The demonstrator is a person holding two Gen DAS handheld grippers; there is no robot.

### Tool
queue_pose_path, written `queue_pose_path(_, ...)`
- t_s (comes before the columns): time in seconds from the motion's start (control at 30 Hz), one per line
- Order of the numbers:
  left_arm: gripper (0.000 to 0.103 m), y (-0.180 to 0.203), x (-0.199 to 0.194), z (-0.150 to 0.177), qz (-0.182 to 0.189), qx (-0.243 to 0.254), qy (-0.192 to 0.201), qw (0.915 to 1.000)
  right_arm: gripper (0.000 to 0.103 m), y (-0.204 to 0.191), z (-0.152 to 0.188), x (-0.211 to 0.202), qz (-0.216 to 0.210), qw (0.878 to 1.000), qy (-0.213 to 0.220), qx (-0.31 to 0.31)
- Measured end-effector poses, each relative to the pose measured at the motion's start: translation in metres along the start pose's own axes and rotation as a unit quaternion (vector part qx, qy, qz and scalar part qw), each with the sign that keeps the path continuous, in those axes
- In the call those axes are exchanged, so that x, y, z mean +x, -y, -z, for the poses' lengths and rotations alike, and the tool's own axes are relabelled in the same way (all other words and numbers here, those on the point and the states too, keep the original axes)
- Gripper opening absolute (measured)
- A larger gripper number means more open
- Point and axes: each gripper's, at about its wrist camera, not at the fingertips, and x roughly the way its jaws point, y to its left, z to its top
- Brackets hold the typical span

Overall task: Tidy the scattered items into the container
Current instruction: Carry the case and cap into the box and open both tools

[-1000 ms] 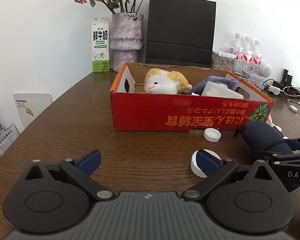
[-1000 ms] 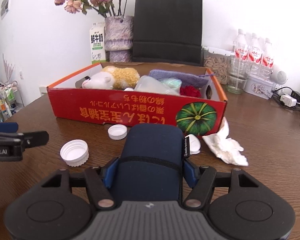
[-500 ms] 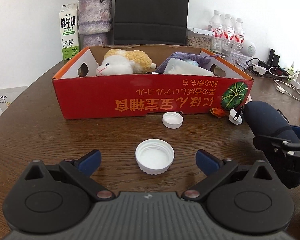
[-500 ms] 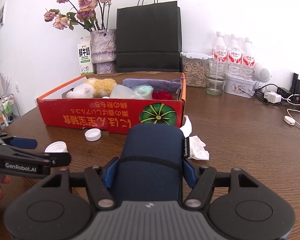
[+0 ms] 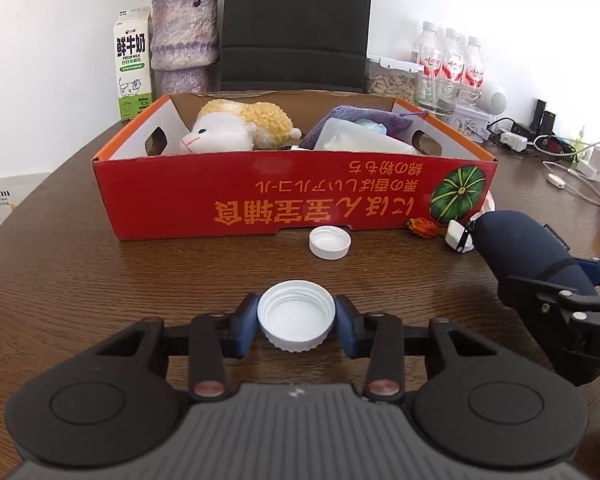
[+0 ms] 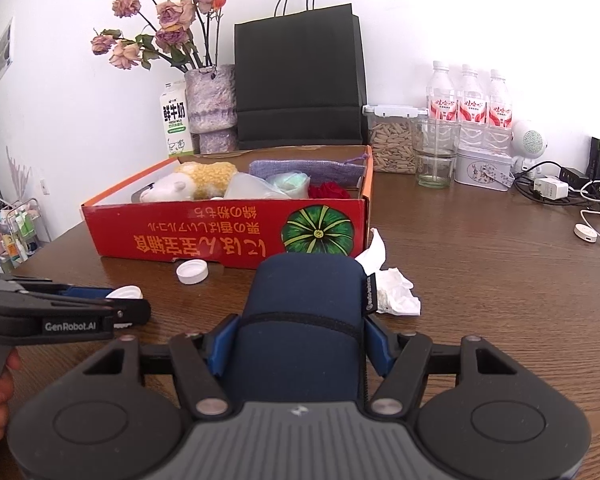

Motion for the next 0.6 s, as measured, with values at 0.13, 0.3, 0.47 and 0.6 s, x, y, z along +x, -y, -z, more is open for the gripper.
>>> queue_pose_path(0.13,0.041,-0.001,-0.004,-0.002,-0.001,-0.001,0.007,1.0,0.063,-0.001,-0.001,-0.001,0.001,1.0,0.002,-0.002)
queue_pose_path(0.3,0.041,-0.003,-0.011,-0.007,0.004,-0.006,0.018,0.9998,0.063,-0.003,-0.006,-0.007,-0.002,1.0,0.009,-0.008)
queue_pose_path(0.47,0.041,-0.004,-0.021,-0.016,0.011,-0.005,0.036,0.9993,0.063,-0.006,-0.015,-0.014,-0.004,1.0,0.022,-0.011)
queue_pose_path(0.6,0.041,-0.004,-0.03,-0.028,0.017,-0.003,0.057,0.9982,0.063,-0.011,-0.028,-0.016,-0.006,0.999,0.036,-0.019)
